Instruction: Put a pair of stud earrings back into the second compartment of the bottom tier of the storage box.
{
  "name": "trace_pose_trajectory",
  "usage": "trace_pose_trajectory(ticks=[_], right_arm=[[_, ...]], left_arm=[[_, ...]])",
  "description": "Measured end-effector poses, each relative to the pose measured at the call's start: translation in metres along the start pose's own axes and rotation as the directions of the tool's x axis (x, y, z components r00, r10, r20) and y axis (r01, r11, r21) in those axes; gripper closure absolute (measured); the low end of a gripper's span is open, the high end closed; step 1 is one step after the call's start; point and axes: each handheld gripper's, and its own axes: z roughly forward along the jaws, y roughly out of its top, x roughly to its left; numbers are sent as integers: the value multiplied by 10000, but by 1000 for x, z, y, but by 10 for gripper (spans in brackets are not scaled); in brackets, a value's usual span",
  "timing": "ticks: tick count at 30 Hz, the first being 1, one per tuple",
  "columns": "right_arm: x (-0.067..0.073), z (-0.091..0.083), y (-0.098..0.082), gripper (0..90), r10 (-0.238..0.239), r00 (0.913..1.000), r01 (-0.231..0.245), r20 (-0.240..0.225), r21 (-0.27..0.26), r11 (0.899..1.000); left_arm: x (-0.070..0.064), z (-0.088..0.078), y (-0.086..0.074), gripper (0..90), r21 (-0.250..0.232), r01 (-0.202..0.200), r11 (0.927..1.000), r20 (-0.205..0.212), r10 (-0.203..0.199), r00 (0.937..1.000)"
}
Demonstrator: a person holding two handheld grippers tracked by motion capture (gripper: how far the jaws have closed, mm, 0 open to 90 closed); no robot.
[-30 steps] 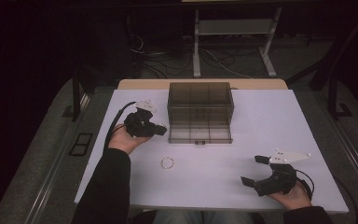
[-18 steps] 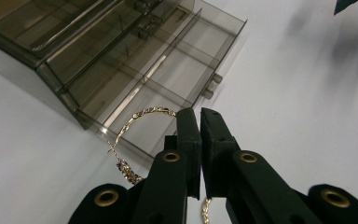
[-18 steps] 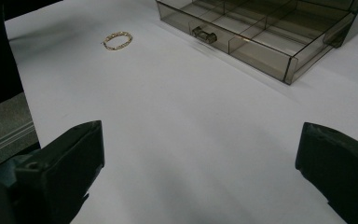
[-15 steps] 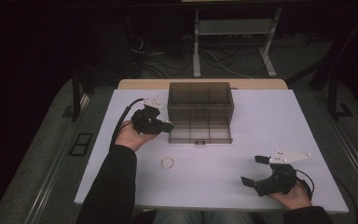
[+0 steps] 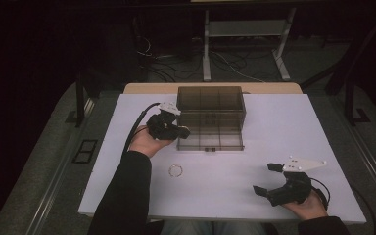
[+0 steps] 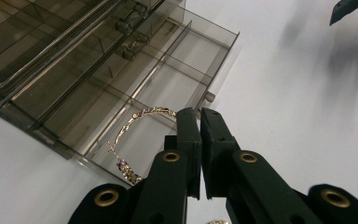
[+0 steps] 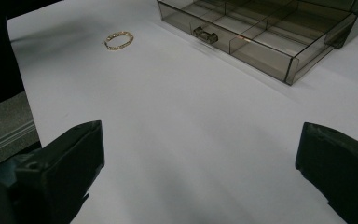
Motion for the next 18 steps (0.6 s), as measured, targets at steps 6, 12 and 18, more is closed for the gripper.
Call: trace_pose_trajectory(ticks=[6,12,18], right_arm=[[0,0,0,6,-4,10000,4,-2,-2,10000],[0,0,0,6,-12,10000,12,-4,-3,10000],[0,0,0,6,-34,10000,34,-13,2,10000]], left_arm=[[-1,4,5,861,-168,-32,9999,-16,31,10000],[-2,10,9,861,-424,2,9991,33,-1,10000],[-2,16,10,861,-606,81,9981,90,-76,9999]])
